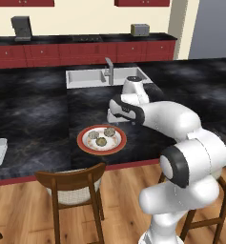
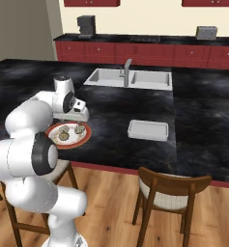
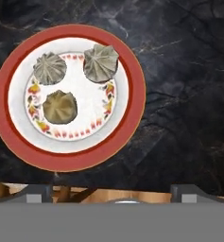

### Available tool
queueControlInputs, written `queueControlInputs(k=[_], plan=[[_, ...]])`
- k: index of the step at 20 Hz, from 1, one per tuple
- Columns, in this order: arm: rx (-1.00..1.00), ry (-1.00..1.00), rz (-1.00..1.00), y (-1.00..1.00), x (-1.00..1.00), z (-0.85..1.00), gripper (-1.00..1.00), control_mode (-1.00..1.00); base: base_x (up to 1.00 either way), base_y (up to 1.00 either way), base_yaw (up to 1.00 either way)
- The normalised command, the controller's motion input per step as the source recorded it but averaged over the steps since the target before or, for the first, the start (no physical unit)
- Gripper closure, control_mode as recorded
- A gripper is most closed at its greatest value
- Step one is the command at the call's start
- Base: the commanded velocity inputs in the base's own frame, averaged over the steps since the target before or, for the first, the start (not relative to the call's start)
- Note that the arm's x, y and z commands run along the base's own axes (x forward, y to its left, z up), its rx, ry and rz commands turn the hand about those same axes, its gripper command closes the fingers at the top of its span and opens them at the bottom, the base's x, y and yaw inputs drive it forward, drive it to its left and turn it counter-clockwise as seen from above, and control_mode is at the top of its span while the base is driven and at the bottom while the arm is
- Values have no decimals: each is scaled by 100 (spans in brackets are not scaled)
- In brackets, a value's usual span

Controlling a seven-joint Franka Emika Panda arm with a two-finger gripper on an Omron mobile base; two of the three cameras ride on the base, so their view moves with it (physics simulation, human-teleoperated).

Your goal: Place two dumplings into each of the tupperware containers and then place the containers in the fridge.

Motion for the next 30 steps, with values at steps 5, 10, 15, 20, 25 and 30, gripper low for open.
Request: queueControlInputs(k=[5,10,15,20,25,30], plan=[[0,6,2,14,57,-66,-100,-100,0,0,0],[0,8,2,27,66,-45,-100,-100,0,0,0],[0,0,7,1,61,-36,-100,-100,0,0,0],[1,0,7,-5,46,-17,-100,-100,0,0,0],[1,1,5,-1,31,-24,-100,-100,0,0,0],[0,1,2,0,16,-24,-100,-100,0,0,0]])
